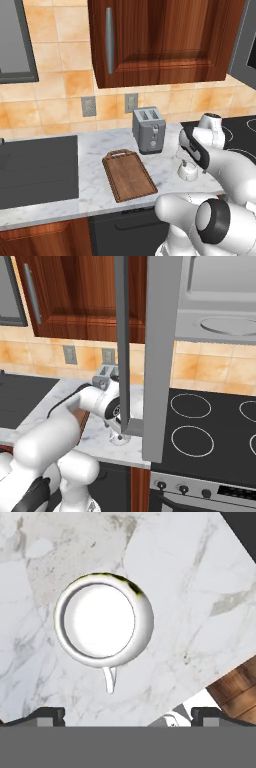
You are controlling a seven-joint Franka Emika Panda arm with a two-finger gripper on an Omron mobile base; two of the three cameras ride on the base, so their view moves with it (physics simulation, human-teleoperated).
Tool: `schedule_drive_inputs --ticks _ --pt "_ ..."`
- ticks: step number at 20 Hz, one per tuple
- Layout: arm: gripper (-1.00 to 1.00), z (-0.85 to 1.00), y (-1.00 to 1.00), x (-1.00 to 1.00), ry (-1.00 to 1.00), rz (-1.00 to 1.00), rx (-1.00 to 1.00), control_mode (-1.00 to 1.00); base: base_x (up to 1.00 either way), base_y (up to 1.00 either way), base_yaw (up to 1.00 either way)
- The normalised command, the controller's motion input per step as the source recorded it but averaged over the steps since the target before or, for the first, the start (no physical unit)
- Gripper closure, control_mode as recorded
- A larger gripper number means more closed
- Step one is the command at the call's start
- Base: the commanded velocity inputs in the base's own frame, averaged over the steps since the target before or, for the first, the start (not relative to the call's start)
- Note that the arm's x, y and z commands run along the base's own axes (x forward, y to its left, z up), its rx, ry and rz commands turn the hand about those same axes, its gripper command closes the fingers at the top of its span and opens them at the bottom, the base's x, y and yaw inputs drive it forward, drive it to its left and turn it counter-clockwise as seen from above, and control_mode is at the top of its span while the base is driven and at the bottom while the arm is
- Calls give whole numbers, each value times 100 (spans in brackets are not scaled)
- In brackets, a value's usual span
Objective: Pick the mug from the counter and place it inside the microwave. Then close the microwave.
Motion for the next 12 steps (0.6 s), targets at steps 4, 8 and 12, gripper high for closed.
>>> schedule_drive_inputs --ticks 4,8,12 --pt "-100 -18 0 31 0 0 0 -100 0 0 0" --pt "-100 -13 0 26 0 0 0 -100 0 0 0" --pt "-100 -13 0 5 0 0 0 -100 0 0 0"
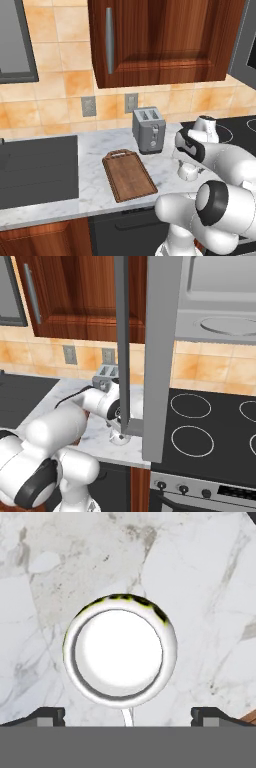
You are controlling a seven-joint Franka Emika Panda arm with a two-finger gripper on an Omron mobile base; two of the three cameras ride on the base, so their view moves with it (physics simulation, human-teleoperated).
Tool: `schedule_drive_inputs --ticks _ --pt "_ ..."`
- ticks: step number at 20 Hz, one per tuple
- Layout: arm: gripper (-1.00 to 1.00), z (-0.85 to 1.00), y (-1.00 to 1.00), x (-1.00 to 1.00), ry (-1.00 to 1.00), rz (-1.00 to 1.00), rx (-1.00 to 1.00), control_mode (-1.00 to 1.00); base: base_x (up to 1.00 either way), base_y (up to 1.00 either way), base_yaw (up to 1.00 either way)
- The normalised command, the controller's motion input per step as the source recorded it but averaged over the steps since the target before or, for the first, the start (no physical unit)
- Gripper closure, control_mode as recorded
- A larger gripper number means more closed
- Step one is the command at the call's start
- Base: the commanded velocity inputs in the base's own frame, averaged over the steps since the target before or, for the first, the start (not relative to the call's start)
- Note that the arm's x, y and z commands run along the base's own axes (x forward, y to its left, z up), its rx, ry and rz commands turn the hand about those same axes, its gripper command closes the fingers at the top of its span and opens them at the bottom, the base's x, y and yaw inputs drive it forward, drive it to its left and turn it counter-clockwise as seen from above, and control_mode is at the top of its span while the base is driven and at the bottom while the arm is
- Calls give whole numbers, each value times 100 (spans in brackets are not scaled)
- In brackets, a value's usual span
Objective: Pick the mug from the counter and place it inside the microwave. Then close the microwave.
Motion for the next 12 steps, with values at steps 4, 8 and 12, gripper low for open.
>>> schedule_drive_inputs --ticks 4,8,12 --pt "-100 -16 1 0 0 0 0 -100 0 0 0" --pt "-100 -26 4 0 1 0 0 -100 0 0 0" --pt "-100 -16 6 0 0 0 0 -100 0 0 0"
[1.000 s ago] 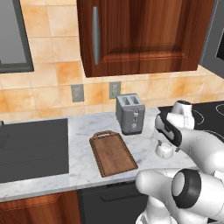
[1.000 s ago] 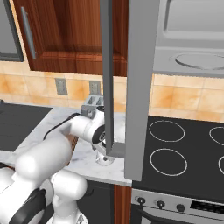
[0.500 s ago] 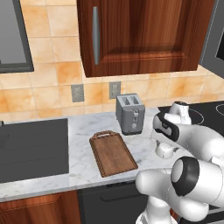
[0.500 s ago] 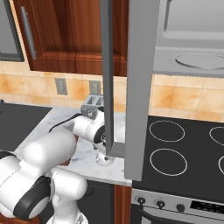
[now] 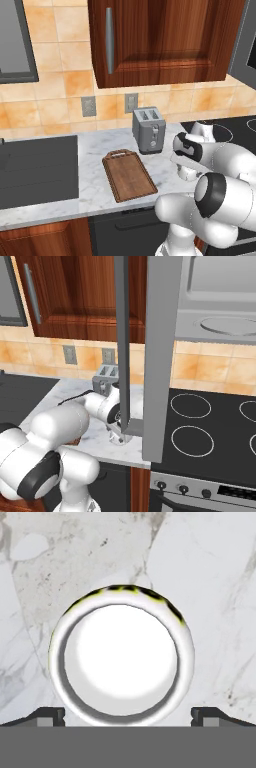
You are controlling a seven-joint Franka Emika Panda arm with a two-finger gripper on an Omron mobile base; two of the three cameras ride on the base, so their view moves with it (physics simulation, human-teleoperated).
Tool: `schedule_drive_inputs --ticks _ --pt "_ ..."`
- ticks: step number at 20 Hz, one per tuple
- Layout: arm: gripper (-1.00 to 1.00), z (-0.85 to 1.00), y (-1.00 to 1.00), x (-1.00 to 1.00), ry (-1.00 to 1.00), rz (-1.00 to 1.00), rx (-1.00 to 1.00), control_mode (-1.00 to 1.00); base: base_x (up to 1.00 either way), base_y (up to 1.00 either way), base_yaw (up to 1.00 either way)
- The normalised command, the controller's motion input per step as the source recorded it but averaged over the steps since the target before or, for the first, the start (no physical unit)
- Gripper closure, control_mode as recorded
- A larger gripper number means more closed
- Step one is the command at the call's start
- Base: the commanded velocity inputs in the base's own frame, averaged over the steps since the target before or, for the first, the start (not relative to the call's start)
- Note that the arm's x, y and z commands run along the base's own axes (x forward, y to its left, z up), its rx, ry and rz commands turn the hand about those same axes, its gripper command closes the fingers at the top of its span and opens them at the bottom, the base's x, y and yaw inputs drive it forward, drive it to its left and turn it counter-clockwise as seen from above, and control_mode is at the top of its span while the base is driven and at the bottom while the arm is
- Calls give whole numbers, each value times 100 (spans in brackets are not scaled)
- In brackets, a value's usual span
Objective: Pick the mug from the counter and place it inside the microwave. Then close the microwave.
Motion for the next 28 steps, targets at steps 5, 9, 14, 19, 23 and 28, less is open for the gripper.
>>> schedule_drive_inputs --ticks 5,9,14,19,23,28 --pt "-100 -1 8 0 0 0 0 -100 0 0 0" --pt "-100 0 8 -1 0 0 0 -100 0 0 0" --pt "-100 0 6 -2 0 0 0 -100 0 0 0" --pt "-100 -6 2 0 0 0 0 -100 0 0 0" --pt "-100 -16 0 0 0 0 0 -100 0 0 0" --pt "-100 -13 0 0 0 0 0 -100 0 0 0"
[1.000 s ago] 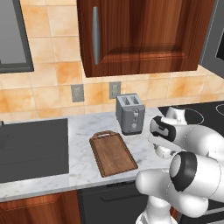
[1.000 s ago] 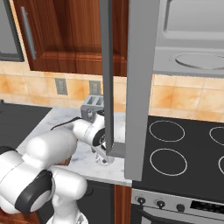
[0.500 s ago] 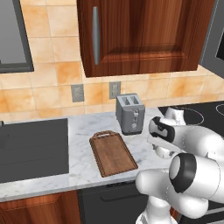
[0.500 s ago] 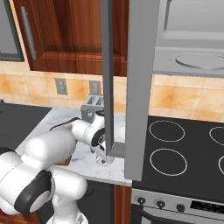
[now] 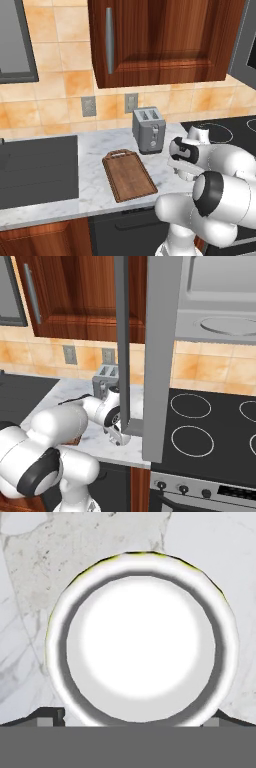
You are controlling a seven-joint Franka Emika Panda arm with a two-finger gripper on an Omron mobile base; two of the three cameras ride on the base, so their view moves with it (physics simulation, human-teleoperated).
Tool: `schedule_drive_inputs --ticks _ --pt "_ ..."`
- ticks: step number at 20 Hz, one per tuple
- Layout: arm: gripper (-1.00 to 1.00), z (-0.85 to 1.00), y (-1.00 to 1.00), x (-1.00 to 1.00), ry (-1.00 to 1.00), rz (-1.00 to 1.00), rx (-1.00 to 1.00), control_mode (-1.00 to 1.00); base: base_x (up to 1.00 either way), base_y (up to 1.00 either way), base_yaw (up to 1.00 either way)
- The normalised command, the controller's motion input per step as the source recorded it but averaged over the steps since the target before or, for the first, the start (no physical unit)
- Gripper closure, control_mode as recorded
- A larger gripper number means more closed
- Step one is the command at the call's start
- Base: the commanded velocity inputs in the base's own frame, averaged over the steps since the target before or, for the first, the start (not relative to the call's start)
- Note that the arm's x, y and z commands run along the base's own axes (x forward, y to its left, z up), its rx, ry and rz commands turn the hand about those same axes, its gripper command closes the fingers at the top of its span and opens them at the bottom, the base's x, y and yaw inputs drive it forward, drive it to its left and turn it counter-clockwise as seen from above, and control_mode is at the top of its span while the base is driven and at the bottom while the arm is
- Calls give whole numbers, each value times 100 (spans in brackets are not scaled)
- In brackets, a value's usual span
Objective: Pick the mug from the counter and place it inside the microwave. Then close the microwave.
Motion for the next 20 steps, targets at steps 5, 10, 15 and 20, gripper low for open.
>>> schedule_drive_inputs --ticks 5,10,15,20 --pt "-100 -2 0 -1 0 0 0 -100 0 0 0" --pt "-100 0 0 -12 0 0 0 -100 0 0 0" --pt "-100 0 0 -14 0 0 0 -100 0 0 0" --pt "-100 0 0 -3 0 0 0 -100 0 0 0"
